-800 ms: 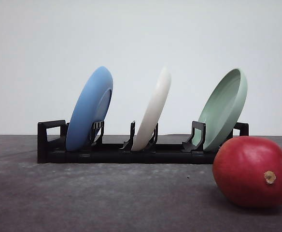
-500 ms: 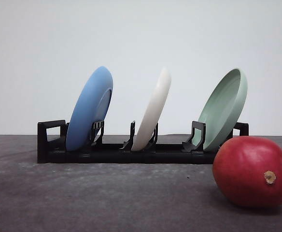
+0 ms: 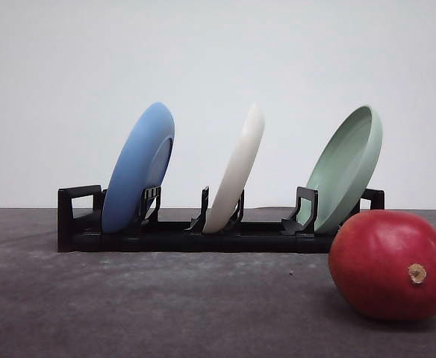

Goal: Place pomegranate in white plate

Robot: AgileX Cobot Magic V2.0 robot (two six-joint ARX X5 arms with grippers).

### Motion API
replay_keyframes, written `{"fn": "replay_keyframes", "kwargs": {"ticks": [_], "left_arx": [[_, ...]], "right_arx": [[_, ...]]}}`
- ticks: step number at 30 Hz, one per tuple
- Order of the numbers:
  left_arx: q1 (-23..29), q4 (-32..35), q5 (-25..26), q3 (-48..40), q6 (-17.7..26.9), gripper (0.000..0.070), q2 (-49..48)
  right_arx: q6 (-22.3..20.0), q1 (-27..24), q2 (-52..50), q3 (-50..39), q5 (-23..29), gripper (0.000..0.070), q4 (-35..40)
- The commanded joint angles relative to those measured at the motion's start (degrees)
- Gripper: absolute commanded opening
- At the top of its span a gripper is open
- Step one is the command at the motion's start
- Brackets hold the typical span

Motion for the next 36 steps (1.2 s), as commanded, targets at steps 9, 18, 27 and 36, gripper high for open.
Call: {"fn": "replay_keyframes", "kwargs": {"ticks": [9,18,27,36], "left_arx": [[0.0,-14.9,1.7,14.3,1.6,0.0012,12.7],[-0.1,-16.1,10.7,18.4,6.7,0.0012,25.6],[-7.2,-12.1,10.9,21.9,12.1,0.0013,34.1],[-18.6,-10.7,10.7,27.8,24.4,0.0014,40.8]], "right_arx": [[-0.5,-0.1,11.1,8.7,-10.2,0.0008,-10.3],[-3.0,1.4,20.3,8.7,-18.5,0.0008,-10.1],[-6.1,8.9,23.4,8.7,-17.2,0.0008,-9.2],[-13.4,15.0,23.6,8.7,-14.7,0.0009,-8.7]]}}
